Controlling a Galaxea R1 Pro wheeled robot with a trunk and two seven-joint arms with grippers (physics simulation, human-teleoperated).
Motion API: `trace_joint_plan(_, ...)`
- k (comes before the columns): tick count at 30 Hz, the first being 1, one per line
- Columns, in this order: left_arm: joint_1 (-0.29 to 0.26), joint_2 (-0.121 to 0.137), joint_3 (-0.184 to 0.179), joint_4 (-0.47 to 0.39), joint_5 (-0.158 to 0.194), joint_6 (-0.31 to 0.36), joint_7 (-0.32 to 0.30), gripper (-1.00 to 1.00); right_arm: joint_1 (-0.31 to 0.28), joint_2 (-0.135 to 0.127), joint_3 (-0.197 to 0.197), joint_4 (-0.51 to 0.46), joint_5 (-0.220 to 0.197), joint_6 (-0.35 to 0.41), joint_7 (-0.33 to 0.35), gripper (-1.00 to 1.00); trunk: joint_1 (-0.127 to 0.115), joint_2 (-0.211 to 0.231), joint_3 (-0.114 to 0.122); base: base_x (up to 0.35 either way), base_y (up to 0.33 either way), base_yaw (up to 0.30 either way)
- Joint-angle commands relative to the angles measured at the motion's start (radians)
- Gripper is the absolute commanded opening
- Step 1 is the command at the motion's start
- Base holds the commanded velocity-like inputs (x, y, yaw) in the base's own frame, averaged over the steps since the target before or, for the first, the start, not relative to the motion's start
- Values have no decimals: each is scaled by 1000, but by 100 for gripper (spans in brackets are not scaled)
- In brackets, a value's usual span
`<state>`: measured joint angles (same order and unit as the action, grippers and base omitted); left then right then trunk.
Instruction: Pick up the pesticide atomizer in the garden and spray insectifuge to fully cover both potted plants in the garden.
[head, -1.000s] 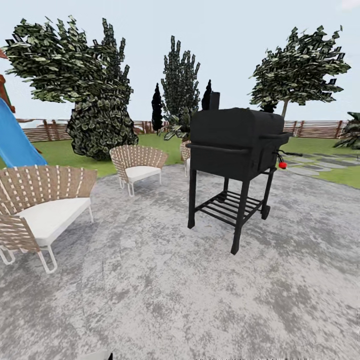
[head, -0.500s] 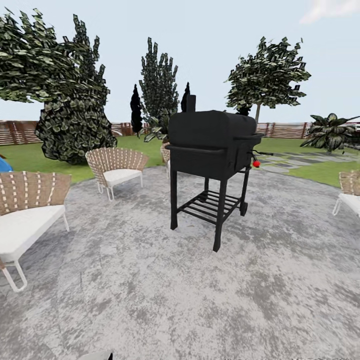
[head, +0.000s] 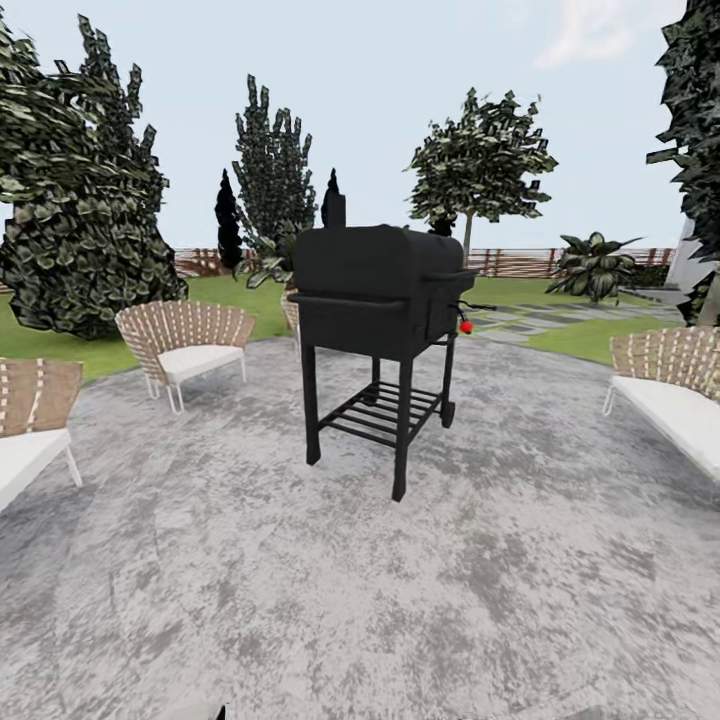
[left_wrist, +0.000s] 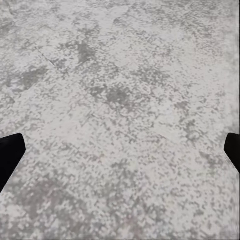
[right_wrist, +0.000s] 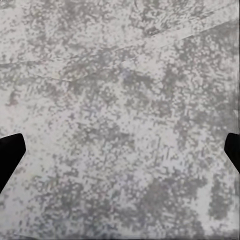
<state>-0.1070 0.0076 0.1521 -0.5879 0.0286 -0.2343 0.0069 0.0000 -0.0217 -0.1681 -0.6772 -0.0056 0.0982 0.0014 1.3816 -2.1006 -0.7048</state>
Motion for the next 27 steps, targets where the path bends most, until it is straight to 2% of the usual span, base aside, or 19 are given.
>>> trace_joint_plan(1,0,0,0,0,3,-3,1,100,0,0,-1,-2,-1,6,0,100,0,0,0,0,0,-265)
trace_joint_plan(23,0,2,0,0,3,-3,1,100,0,0,-1,-2,-1,6,0,100,0,0,14,0,0,-264)
trace_joint_plan(27,0,2,0,0,3,-3,1,100,0,0,-1,-2,-1,6,0,100,0,0,16,0,0,-147)
